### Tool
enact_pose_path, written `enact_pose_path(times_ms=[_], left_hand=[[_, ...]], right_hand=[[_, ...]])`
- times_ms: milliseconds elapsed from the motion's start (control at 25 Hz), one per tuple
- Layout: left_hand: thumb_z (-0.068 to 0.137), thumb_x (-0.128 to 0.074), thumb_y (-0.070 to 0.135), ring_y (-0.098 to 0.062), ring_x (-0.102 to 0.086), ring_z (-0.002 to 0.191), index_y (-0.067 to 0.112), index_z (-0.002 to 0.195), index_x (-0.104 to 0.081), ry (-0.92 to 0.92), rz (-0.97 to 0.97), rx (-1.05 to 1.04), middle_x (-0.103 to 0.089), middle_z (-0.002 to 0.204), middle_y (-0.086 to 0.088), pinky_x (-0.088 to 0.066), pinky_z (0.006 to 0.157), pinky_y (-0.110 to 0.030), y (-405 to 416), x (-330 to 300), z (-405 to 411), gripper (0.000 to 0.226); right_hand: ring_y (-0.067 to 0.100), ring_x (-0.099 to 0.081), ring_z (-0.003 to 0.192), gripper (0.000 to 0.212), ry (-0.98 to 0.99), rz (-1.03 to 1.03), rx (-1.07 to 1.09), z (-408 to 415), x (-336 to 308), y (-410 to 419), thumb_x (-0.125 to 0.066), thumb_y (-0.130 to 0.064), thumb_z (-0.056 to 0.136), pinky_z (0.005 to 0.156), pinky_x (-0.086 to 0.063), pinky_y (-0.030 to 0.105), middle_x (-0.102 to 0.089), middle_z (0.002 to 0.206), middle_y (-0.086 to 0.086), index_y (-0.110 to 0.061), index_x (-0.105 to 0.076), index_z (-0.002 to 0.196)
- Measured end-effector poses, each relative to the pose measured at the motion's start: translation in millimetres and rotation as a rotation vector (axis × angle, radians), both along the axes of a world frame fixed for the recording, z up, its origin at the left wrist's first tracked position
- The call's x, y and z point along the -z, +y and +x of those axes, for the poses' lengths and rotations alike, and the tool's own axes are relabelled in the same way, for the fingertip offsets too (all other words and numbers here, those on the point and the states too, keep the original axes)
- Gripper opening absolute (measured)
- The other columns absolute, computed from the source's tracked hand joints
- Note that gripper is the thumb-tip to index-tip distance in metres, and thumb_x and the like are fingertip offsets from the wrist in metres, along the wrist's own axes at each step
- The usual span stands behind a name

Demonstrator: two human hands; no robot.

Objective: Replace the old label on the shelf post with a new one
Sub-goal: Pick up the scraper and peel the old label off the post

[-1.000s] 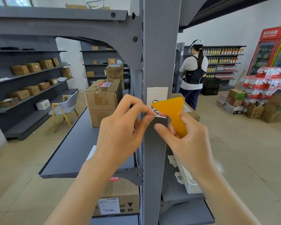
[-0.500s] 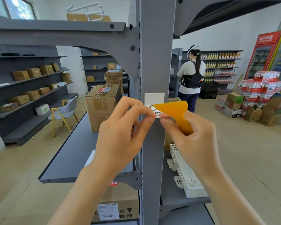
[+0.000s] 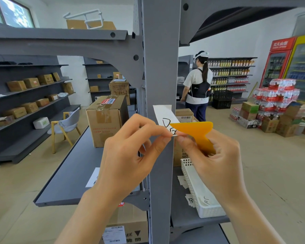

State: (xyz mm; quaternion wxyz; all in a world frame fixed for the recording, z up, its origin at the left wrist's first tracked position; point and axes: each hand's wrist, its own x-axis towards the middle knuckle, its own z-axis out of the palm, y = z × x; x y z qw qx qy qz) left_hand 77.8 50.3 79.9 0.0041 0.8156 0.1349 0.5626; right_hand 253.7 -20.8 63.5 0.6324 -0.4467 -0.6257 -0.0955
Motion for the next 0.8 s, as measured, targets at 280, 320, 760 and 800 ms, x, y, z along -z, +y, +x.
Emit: enact_pose_path(times_ms=[280, 320, 760, 800], left_hand=[[0.100, -0.053, 0.030, -0.015, -0.062, 0.069, 0.019, 0.103, -0.076, -0.005, -0.121, 0.075, -0.064, 0.096, 0.006, -0.051, 0.056, -0.028, 2, -2, 2, 0.026], [0.099, -0.053, 0.028, -0.015, -0.062, 0.067, 0.019, 0.103, -0.075, -0.012, -0.123, 0.068, -0.064, 0.094, 0.008, -0.050, 0.055, -0.027, 2, -2, 3, 0.024], [0.093, -0.056, 0.026, -0.006, -0.066, 0.070, 0.029, 0.103, -0.069, -0.094, -0.298, -0.053, -0.066, 0.099, 0.016, -0.052, 0.052, -0.021, -31, 38, 61, 0.016], [0.093, -0.056, 0.026, -0.006, -0.066, 0.071, 0.030, 0.103, -0.068, -0.088, -0.311, -0.054, -0.065, 0.099, 0.018, -0.052, 0.052, -0.019, -31, 39, 65, 0.016]], right_hand=[[0.011, -0.037, 0.045, 0.033, 0.054, -0.027, 0.062, 9, 5, -3, -0.069, -0.029, 0.090, 0.045, -0.030, 0.010, -0.051, 0.051, 0.003, -0.012, -0.062, 0.063], [0.014, -0.038, 0.043, 0.040, 0.078, -0.029, 0.078, 11, 6, -4, -0.070, -0.028, 0.091, 0.042, -0.031, 0.013, -0.048, 0.049, 0.007, -0.009, -0.055, 0.058], [0.006, -0.033, 0.035, 0.046, 0.312, -0.250, 0.220, 66, 30, -27, -0.078, -0.023, 0.087, 0.040, -0.024, 0.008, -0.041, 0.039, -0.012, -0.028, -0.051, 0.050], [0.005, -0.033, 0.035, 0.043, 0.352, -0.324, 0.227, 78, 39, -23, -0.078, -0.026, 0.087, 0.042, -0.025, 0.009, -0.042, 0.037, -0.012, -0.019, -0.056, 0.051]])
